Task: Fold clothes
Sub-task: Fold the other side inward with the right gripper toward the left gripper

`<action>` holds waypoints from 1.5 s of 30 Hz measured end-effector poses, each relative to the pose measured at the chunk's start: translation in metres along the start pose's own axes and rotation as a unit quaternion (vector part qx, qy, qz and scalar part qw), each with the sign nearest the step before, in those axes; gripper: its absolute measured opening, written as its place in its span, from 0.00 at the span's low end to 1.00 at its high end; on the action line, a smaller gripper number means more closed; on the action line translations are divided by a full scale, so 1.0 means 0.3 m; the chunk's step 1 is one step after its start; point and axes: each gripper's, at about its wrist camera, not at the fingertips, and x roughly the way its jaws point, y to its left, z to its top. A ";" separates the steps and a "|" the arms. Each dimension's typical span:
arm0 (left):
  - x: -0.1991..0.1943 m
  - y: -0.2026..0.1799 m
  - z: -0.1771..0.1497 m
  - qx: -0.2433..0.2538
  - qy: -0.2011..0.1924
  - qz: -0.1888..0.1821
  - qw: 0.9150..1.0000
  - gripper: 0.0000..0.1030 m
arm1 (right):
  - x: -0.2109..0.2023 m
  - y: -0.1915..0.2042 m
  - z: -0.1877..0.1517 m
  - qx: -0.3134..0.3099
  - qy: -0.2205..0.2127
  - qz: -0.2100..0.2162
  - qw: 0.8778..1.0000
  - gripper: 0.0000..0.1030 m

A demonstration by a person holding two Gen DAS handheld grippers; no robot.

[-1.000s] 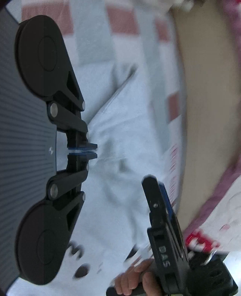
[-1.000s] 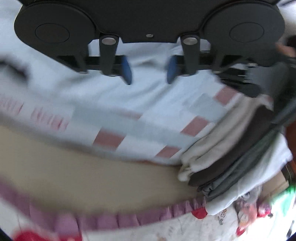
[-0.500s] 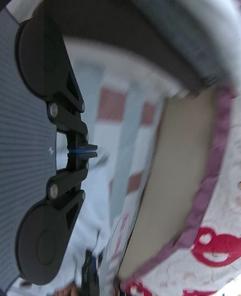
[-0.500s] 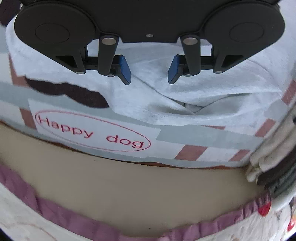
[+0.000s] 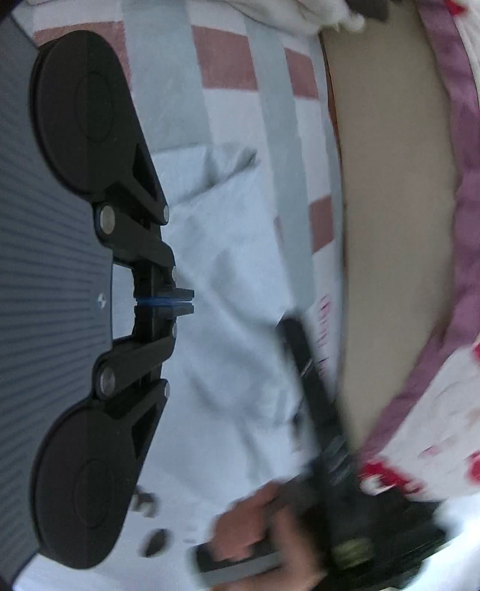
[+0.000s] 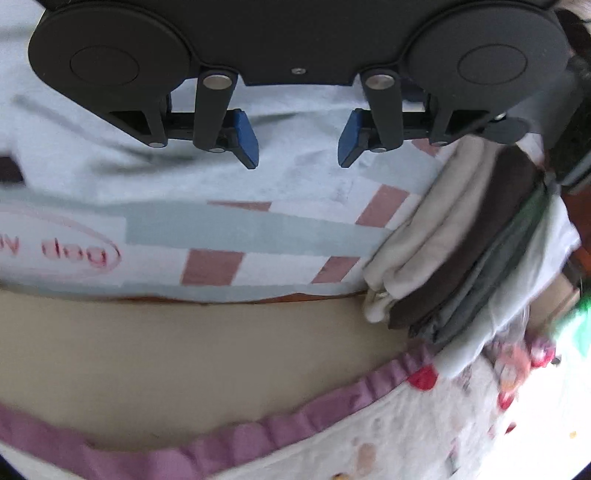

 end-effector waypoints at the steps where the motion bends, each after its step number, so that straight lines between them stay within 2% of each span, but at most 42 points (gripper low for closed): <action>1: 0.015 -0.003 -0.008 0.001 0.015 0.003 1.000 0.00 | 0.023 0.017 0.009 -0.032 0.005 -0.008 0.999 0.52; 3: 0.039 -0.005 -0.022 0.000 0.039 0.006 0.999 0.00 | 0.071 0.050 0.028 -0.095 0.015 -0.024 0.995 0.53; 4: 0.038 -0.001 -0.023 -0.004 0.040 0.006 0.999 0.00 | 0.110 0.062 0.043 -0.121 0.032 -0.026 0.992 0.53; 6: 0.012 0.011 -0.015 -0.016 0.029 0.003 0.999 0.00 | 0.171 0.057 0.075 -0.137 0.060 -0.034 0.988 0.53; 7: -0.008 0.022 -0.007 -0.026 0.020 0.003 0.999 0.02 | 0.206 0.043 0.091 -0.126 0.087 -0.034 0.988 0.53; 9: -0.050 0.048 0.007 -0.049 -0.001 0.006 0.999 0.03 | 0.267 -0.008 0.106 -0.080 0.173 -0.025 0.981 0.53; 15: -0.107 0.135 0.037 -0.103 -0.046 0.050 0.992 0.03 | 0.189 -0.022 0.020 -0.025 0.232 0.041 0.971 0.53; 16: -0.094 0.146 0.043 -0.108 -0.046 0.052 0.992 0.03 | 0.176 -0.006 -0.023 -0.044 0.237 0.040 0.970 0.53; 20: -0.035 0.168 0.053 -0.109 -0.037 0.037 0.993 0.03 | 0.115 0.038 -0.123 -0.094 0.189 0.029 0.977 0.53; 26: 0.024 0.120 0.016 -0.078 0.009 -0.017 0.997 0.03 | 0.086 0.086 -0.207 -0.166 0.137 0.010 0.976 0.53; 30: 0.045 0.067 -0.006 -0.037 0.029 -0.016 0.999 0.02 | 0.062 0.084 -0.226 -0.187 0.109 0.009 0.976 0.53; 33: 0.040 0.035 -0.013 -0.009 0.032 -0.011 0.999 0.02 | 0.042 0.084 -0.233 -0.213 0.108 0.013 0.971 0.53; 36: 0.032 0.029 -0.018 -0.003 0.033 -0.013 0.999 0.03 | 0.022 0.086 -0.210 -0.221 0.142 0.053 0.963 0.50; 39: 0.027 0.037 -0.019 -0.010 0.035 -0.017 0.999 0.03 | -0.023 0.096 -0.140 -0.235 0.103 0.090 0.962 0.50; 41: 0.025 0.044 -0.019 -0.015 0.036 -0.020 0.999 0.03 | -0.013 0.104 -0.079 -0.246 0.096 0.106 0.959 0.50; 43: 0.022 0.051 -0.020 -0.021 0.038 -0.024 0.999 0.03 | 0.045 0.106 -0.027 -0.271 0.114 0.118 0.949 0.50; 45: 0.019 0.059 -0.021 -0.027 0.039 -0.027 0.999 0.03 | 0.120 0.105 0.000 -0.290 0.155 0.131 0.935 0.50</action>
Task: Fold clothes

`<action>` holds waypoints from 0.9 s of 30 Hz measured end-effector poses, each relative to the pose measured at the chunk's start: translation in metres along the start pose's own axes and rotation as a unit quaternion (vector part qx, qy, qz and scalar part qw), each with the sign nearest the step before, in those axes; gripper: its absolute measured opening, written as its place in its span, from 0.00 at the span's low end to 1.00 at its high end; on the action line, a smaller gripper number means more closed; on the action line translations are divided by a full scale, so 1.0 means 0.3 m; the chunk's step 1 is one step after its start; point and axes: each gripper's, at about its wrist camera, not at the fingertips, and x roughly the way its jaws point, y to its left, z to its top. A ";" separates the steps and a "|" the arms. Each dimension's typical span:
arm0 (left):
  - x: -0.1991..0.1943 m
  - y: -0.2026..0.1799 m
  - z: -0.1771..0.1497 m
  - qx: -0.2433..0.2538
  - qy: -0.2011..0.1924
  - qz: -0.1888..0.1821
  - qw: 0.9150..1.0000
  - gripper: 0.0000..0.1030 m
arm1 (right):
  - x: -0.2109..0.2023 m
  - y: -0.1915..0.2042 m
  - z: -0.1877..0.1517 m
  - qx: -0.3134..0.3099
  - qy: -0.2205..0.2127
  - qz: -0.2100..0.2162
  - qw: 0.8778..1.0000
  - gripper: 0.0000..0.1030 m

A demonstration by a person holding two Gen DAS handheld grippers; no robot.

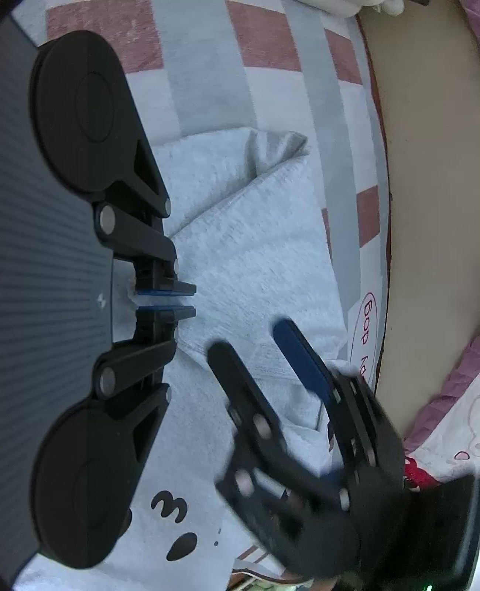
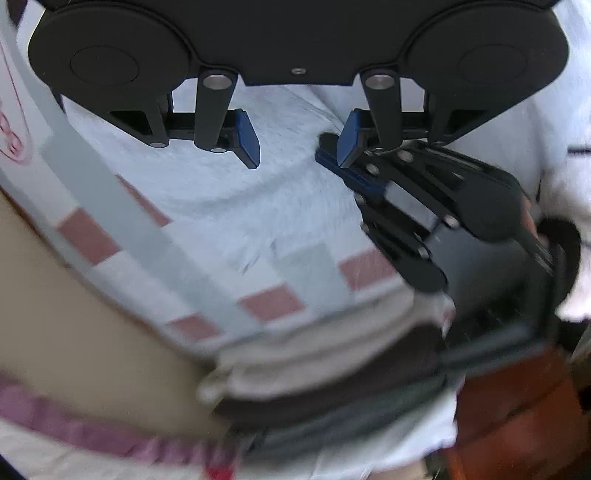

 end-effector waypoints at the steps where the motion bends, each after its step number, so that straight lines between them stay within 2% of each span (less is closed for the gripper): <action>1: -0.002 0.005 -0.001 -0.004 0.000 -0.002 1.000 0.03 | 0.033 -0.014 0.011 -0.003 0.021 0.011 1.000 0.50; 3: -0.004 0.015 -0.004 -0.014 0.001 -0.006 1.000 0.03 | 0.088 -0.034 0.019 -0.005 0.062 0.041 0.997 0.50; 5: -0.009 0.026 -0.003 -0.024 0.003 -0.011 1.000 0.04 | 0.115 -0.040 0.015 0.002 0.080 0.065 0.995 0.51; 7: -0.014 0.037 -0.002 -0.034 0.006 -0.015 0.999 0.04 | 0.110 -0.039 0.011 0.020 0.083 0.064 0.994 0.48; 8: -0.017 0.042 -0.001 -0.039 0.007 -0.017 0.999 0.04 | 0.103 -0.035 0.006 0.032 0.084 0.062 0.994 0.39; 9: -0.020 0.044 0.000 -0.041 0.007 -0.017 0.999 0.04 | 0.098 -0.025 -0.004 0.032 0.086 0.062 0.994 0.24; 10: -0.023 0.044 0.001 -0.040 0.006 -0.017 0.999 0.04 | 0.096 -0.008 -0.018 0.025 0.090 0.058 0.994 0.20; 12: -0.034 0.043 0.005 -0.035 0.001 -0.008 0.999 0.04 | 0.080 0.021 -0.041 0.019 0.077 0.035 0.996 0.19; 14: -0.047 0.041 0.009 -0.029 -0.005 0.003 1.000 0.04 | 0.057 0.060 -0.063 0.013 0.054 0.012 0.998 0.09; 15: -0.053 0.040 0.011 -0.025 -0.008 0.008 1.000 0.04 | 0.045 0.080 -0.072 0.009 0.042 -0.001 0.999 0.08; 19: -0.091 0.032 0.018 -0.003 -0.022 0.023 0.999 0.04 | -0.009 0.192 -0.134 -0.039 -0.003 -0.077 0.996 0.01; 21: -0.111 0.019 0.022 0.024 -0.032 0.022 0.999 0.06 | -0.015 0.241 -0.159 -0.080 -0.011 -0.118 0.990 0.01; 24: -0.121 -0.015 0.020 0.065 -0.037 0.007 0.997 0.15 | -0.025 0.318 -0.194 -0.141 -0.024 -0.171 0.975 0.01; 27: -0.116 -0.052 0.011 0.099 -0.041 -0.011 0.994 0.17 | -0.022 0.366 -0.222 -0.192 -0.025 -0.204 0.960 0.01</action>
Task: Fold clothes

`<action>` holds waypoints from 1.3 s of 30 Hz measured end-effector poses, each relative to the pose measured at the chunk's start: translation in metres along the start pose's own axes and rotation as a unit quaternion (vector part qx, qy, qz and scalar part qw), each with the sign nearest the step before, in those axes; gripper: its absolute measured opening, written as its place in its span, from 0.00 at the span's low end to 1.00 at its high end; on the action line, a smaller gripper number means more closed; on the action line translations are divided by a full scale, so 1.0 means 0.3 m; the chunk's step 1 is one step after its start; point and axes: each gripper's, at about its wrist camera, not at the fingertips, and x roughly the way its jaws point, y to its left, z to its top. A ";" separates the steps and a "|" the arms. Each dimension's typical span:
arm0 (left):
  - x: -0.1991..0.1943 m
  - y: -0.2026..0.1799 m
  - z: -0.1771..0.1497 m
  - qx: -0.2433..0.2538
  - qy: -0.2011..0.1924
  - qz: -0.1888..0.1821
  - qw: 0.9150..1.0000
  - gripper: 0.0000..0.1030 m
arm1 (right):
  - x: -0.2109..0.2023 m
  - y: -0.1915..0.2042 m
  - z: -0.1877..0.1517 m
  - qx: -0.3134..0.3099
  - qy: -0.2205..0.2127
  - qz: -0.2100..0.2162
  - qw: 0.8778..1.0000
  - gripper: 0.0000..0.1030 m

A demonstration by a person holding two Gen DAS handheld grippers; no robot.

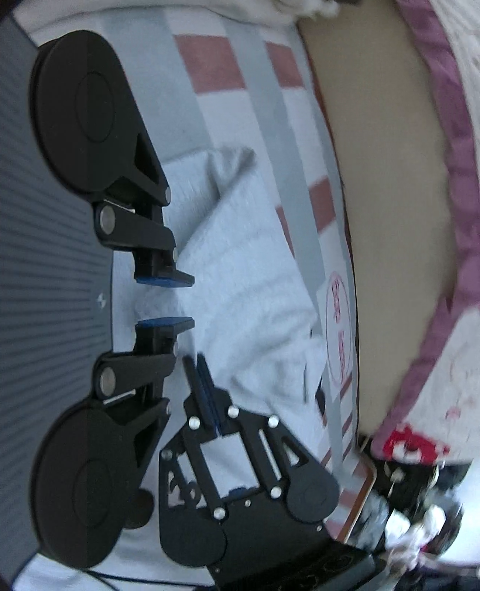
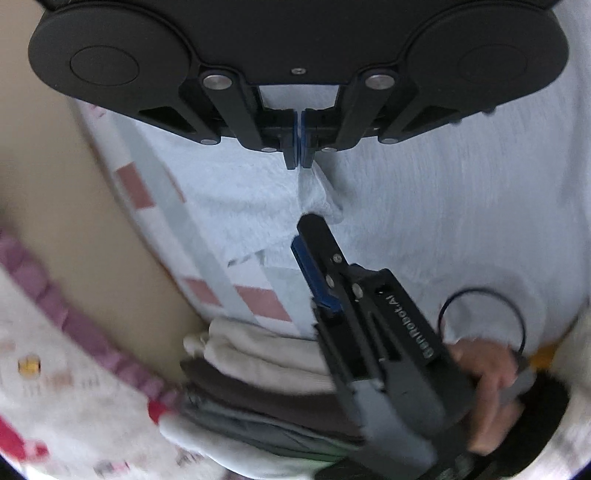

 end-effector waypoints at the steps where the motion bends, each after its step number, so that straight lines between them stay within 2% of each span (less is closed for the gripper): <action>1: 0.002 -0.012 0.000 0.011 -0.002 -0.007 1.000 0.20 | -0.006 0.016 -0.002 -0.017 -0.002 -0.010 1.000 0.01; 4: 0.011 -0.022 -0.002 0.028 -0.010 -0.014 0.999 0.33 | -0.023 0.024 -0.011 -0.044 -0.001 -0.015 0.999 0.01; 8: 0.025 -0.030 -0.005 0.047 -0.020 -0.019 0.999 0.38 | -0.020 0.025 -0.003 -0.073 -0.002 -0.014 0.997 0.01; 10: 0.032 -0.035 -0.007 0.057 -0.024 -0.022 0.998 0.38 | -0.019 0.032 -0.004 -0.096 -0.005 -0.016 0.995 0.01; 14: 0.042 0.004 -0.007 0.047 -0.020 -0.059 0.997 0.38 | -0.014 0.043 0.000 -0.135 -0.007 -0.013 0.991 0.00; 16: 0.043 0.010 -0.008 0.059 -0.016 -0.075 0.995 0.38 | -0.015 0.047 0.003 -0.158 -0.007 -0.015 0.987 0.00; 19: 0.054 0.001 -0.017 0.081 -0.004 -0.078 0.994 0.36 | -0.023 0.038 0.016 -0.178 -0.014 -0.020 0.984 0.00; 21: 0.056 -0.014 -0.020 0.097 -0.006 -0.065 0.993 0.33 | -0.024 0.034 0.029 -0.187 -0.016 -0.023 0.982 0.00; 23: 0.053 -0.033 -0.018 0.114 -0.009 -0.050 0.992 0.17 | -0.018 0.037 0.035 -0.201 -0.015 -0.030 0.979 0.00; 30: 0.036 -0.057 -0.012 0.117 -0.013 -0.023 0.993 0.16 | 0.017 0.044 0.041 -0.201 -0.010 -0.073 0.977 0.00; 33: 0.052 -0.060 -0.009 0.110 -0.007 -0.004 0.994 0.17 | 0.028 0.029 0.060 -0.188 -0.020 -0.094 0.977 0.00; 36: 0.059 -0.061 -0.004 0.096 -0.018 0.021 0.995 0.16 | 0.028 0.015 0.088 -0.174 -0.036 -0.114 0.977 0.00; 37: 0.052 -0.059 -0.001 0.091 -0.029 0.030 0.995 0.07 | 0.029 0.011 0.094 -0.170 -0.039 -0.119 0.977 0.00; 39: 0.032 -0.051 0.014 0.074 -0.049 0.053 0.995 0.03 | 0.028 -0.002 0.109 -0.156 -0.049 -0.139 0.977 0.00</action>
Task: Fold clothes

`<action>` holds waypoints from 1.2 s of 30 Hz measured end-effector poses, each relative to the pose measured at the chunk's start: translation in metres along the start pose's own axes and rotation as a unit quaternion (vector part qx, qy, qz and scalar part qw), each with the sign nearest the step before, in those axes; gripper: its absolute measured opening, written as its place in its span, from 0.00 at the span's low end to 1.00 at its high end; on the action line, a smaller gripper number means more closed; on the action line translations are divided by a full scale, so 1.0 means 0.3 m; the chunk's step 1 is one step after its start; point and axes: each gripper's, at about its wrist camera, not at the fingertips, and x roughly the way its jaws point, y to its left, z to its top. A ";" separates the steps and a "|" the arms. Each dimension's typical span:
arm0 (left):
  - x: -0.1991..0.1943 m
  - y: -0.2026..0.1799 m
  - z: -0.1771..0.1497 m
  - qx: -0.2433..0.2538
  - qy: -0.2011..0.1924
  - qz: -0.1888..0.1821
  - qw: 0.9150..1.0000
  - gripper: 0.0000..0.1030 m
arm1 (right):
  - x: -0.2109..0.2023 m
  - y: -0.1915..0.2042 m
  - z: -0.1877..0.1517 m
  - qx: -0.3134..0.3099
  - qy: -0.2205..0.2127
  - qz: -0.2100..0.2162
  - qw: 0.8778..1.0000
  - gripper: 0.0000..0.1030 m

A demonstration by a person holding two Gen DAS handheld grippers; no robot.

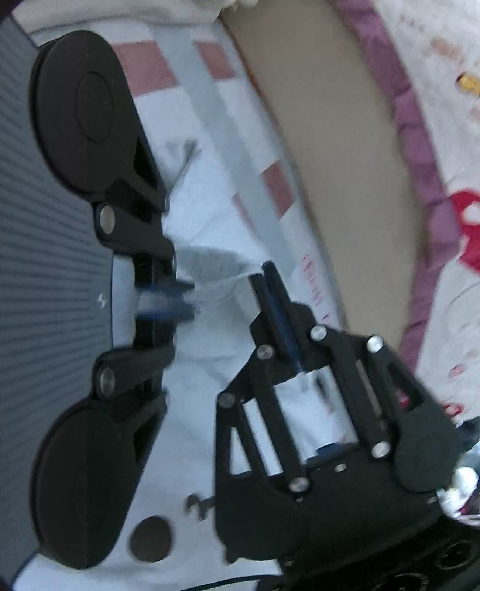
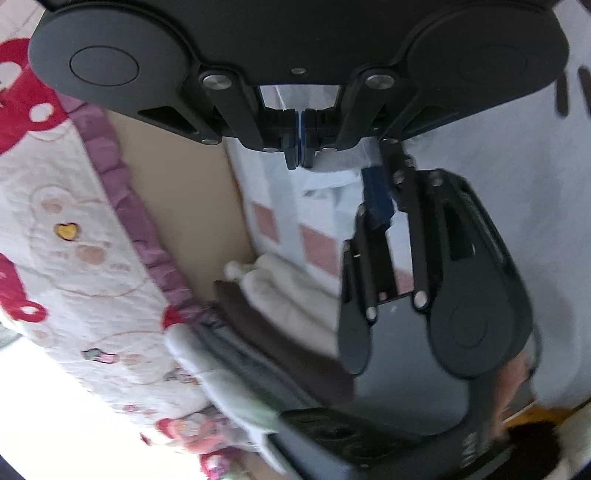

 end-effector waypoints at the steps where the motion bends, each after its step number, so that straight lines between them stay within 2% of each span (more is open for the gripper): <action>1: -0.008 0.013 0.009 -0.018 -0.004 0.014 1.000 0.03 | 0.004 -0.008 0.001 0.008 0.000 -0.012 1.000 0.00; 3: -0.025 0.043 0.025 -0.062 -0.011 0.047 0.997 0.03 | 0.008 -0.029 0.001 0.025 0.000 -0.032 0.999 0.00; 5: -0.040 0.074 0.040 -0.106 -0.012 0.090 0.990 0.03 | 0.012 -0.047 0.000 0.044 0.000 -0.049 0.998 0.00; 9: -0.092 0.114 0.067 -0.187 -0.008 0.161 0.969 0.03 | 0.005 -0.038 0.008 0.068 -0.001 -0.046 0.997 0.00; 11: -0.126 0.108 0.063 -0.215 -0.005 0.183 0.959 0.03 | -0.004 -0.037 0.008 0.122 -0.003 -0.009 0.992 0.00; 13: -0.140 0.090 0.045 -0.227 0.013 0.187 0.956 0.03 | -0.004 -0.042 -0.013 0.187 0.005 0.046 0.981 0.00; 14: -0.134 0.081 0.035 -0.228 0.027 0.190 0.955 0.03 | -0.003 -0.047 -0.034 0.225 0.015 0.076 0.971 0.00; 16: -0.120 0.064 0.021 -0.226 0.051 0.201 0.952 0.03 | -0.010 -0.068 -0.086 0.296 0.037 0.095 0.950 0.00; 19: -0.122 0.033 0.024 -0.207 0.053 0.224 0.951 0.02 | -0.051 -0.145 -0.209 0.424 0.066 0.084 0.899 0.03; 21: -0.135 -0.015 0.051 -0.150 0.032 0.267 0.951 0.03 | -0.095 -0.209 -0.313 0.497 0.080 0.063 0.862 0.08; 23: -0.136 -0.033 0.067 -0.113 0.017 0.304 0.946 0.02 | -0.151 -0.256 -0.434 0.551 0.097 0.029 0.828 0.13; 26: -0.118 0.018 0.044 -0.154 0.036 0.282 0.946 0.02 | -0.222 -0.309 -0.600 0.596 0.137 -0.027 0.790 0.29; 28: -0.105 0.056 0.026 -0.186 0.051 0.263 0.945 0.02 | -0.274 -0.343 -0.705 0.622 0.167 -0.065 0.762 0.32; 31: -0.086 0.114 0.000 -0.234 0.073 0.233 0.941 0.02 | -0.366 -0.390 -0.844 0.665 0.188 -0.109 0.715 0.43; 35: -0.068 0.170 -0.027 -0.282 0.089 0.204 0.933 0.02 | -0.431 -0.412 -0.964 0.692 0.201 -0.134 0.680 0.56; 36: -0.064 0.174 -0.030 -0.284 0.090 0.202 0.933 0.02 | -0.431 -0.411 -0.985 0.696 0.203 -0.136 0.675 0.56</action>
